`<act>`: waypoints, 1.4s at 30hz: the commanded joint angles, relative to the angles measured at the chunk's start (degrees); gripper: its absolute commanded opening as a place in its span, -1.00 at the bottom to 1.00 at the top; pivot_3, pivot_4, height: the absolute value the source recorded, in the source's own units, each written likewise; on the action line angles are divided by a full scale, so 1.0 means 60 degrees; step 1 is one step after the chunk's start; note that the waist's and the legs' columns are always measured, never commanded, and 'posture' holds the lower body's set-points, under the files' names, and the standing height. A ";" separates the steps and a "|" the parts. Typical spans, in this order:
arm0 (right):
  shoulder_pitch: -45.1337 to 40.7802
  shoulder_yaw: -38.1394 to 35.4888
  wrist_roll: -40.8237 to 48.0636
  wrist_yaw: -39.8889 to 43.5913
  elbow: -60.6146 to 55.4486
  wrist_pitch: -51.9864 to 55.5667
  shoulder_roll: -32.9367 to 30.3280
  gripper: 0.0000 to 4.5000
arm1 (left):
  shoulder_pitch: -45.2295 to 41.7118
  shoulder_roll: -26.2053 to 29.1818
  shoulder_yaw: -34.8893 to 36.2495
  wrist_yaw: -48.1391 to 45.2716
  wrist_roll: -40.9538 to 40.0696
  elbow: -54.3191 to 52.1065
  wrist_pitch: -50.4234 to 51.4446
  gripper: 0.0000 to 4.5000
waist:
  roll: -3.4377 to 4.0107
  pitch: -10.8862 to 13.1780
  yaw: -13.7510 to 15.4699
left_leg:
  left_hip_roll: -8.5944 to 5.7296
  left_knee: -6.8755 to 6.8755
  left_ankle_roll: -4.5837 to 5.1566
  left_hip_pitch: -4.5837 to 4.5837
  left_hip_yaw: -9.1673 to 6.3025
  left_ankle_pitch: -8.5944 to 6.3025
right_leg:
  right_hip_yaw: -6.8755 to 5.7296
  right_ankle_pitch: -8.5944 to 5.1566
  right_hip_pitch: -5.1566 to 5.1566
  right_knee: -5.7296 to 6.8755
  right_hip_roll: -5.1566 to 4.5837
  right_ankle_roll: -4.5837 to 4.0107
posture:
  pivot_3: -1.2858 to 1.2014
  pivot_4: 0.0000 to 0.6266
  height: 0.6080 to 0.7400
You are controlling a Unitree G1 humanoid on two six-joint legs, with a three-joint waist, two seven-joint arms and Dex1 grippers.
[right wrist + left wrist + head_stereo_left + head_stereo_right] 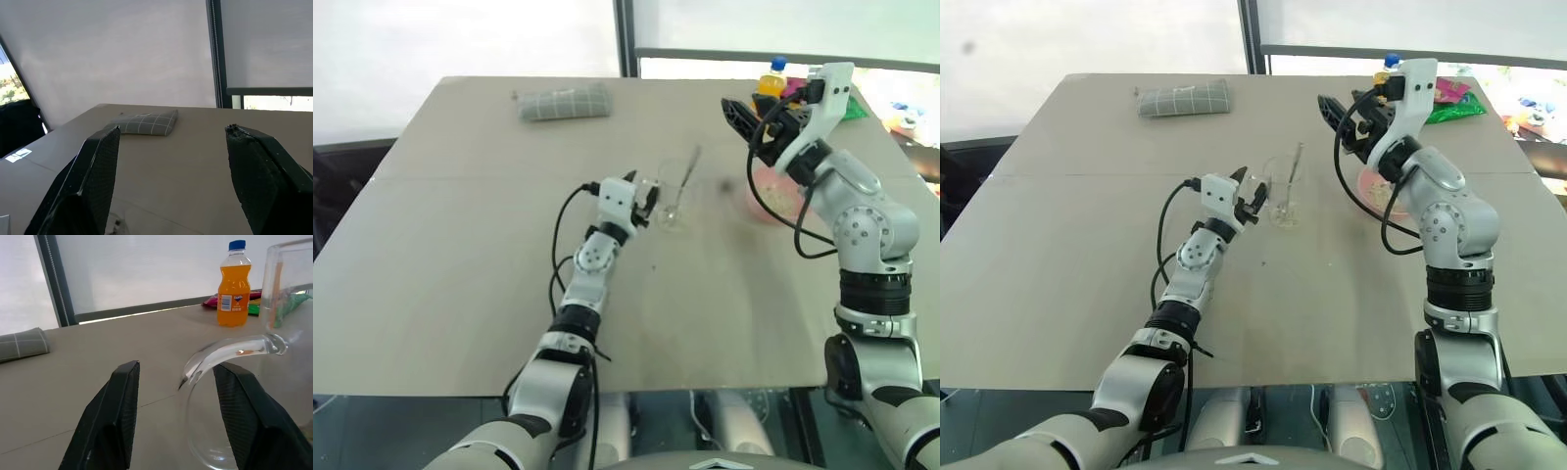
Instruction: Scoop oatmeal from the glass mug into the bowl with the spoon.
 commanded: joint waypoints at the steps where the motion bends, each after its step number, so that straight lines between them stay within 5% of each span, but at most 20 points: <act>1: -0.0067 -0.0298 -0.0004 0.0090 -0.0167 -0.0241 -0.0015 0.52 | 0.0203 0.0052 -0.0039 -0.0036 -0.0005 -0.0422 -0.0089 0.08 | 0.0000 0.0000 -0.0002 | 0.0000 0.0000 0.0000 0.0000 0.0000 0.0000 | 0.0000 0.0000 0.0000 0.0000 0.0000 0.0000 | 0.03 -0.52 1.00; 10: 0.0481 -0.0484 -0.0052 0.0273 -0.0499 -0.0265 -0.0167 0.52 | 0.1171 0.0341 -0.0047 -0.0395 -0.0245 -0.2354 0.0797 0.08 | 0.0000 0.0000 -0.0006 | 0.0001 -0.0001 -0.0004 0.0001 0.0000 0.0002 | 0.0001 0.0000 0.0000 0.0000 0.0000 0.0000 | 0.03 -0.52 1.00; 19: 0.3048 -0.0924 -0.0052 0.1081 -0.1802 -0.0621 -0.1054 0.52 | 0.3772 0.1713 -0.0080 -0.1638 -0.1118 -0.7092 0.3063 0.08 | 0.0001 -0.0001 -0.0008 | 0.0006 -0.0006 -0.0013 0.0004 -0.0002 0.0006 | 0.0003 -0.0001 0.0002 -0.0002 -0.0002 -0.0001 | 0.03 -0.52 1.00; 20: 0.3472 -0.0964 -0.0039 0.1230 -0.2017 -0.0624 -0.1172 0.79 | 0.4112 0.1891 -0.0069 -0.1719 -0.1218 -0.7615 0.3345 0.09 | 0.0002 -0.0002 -0.0008 | 0.0006 -0.0006 -0.0013 0.0006 -0.0003 0.0006 | 0.0003 -0.0001 0.0003 0.0001 -0.0002 -0.0001 | 0.03 -0.52 1.00; 22: 0.4509 -0.1081 -0.0002 0.1546 -0.2448 -0.0635 -0.1381 1.00 | 0.4928 0.2112 0.0164 -0.1668 -0.1594 -0.8685 0.4113 0.34 | 0.0000 -0.0002 -0.0008 | 0.0005 -0.0003 0.0020 0.0014 -0.0002 -0.0014 | 0.0005 -0.0001 0.0006 0.0004 -0.0002 -0.0001 | 0.03 -0.52 1.00; 26: 0.6291 -0.1066 0.0139 0.2309 -0.3293 -0.0807 -0.1709 1.00 | 0.6605 0.2424 0.0572 -0.1625 -0.2205 -1.0375 0.5236 0.98 | 0.0000 -0.0006 -0.0014 | 0.0006 -0.0003 0.0027 0.0035 -0.0051 -0.0020 | 0.0004 -0.0003 0.0034 -0.0006 -0.0006 -0.0002 | 0.03 -0.52 1.00; 34: 0.9422 -0.1457 -0.0412 0.4474 -0.2997 -0.2729 -0.2353 1.00 | 0.9552 0.3069 0.1227 -0.1701 -0.2007 -1.1471 0.5574 0.98 | -0.0007 -0.0009 -0.0008 | 0.0008 -0.0002 0.0028 0.0079 -0.0075 -0.0024 | -0.0004 -0.0030 0.0076 -0.0013 -0.0010 -0.0040 | 0.03 -0.52 1.00; 42: 1.0335 -0.1626 -0.0881 0.5385 -0.2256 -0.3957 -0.2632 1.00 | 0.9972 0.3188 0.1432 -0.1738 -0.2004 -1.1330 0.5437 0.98 | -0.0014 -0.0013 -0.0008 | 0.0007 0.0002 -0.0005 0.0103 -0.0068 -0.0044 | -0.0004 -0.0038 0.0081 -0.0012 -0.0057 -0.0030 | 0.03 -0.52 1.00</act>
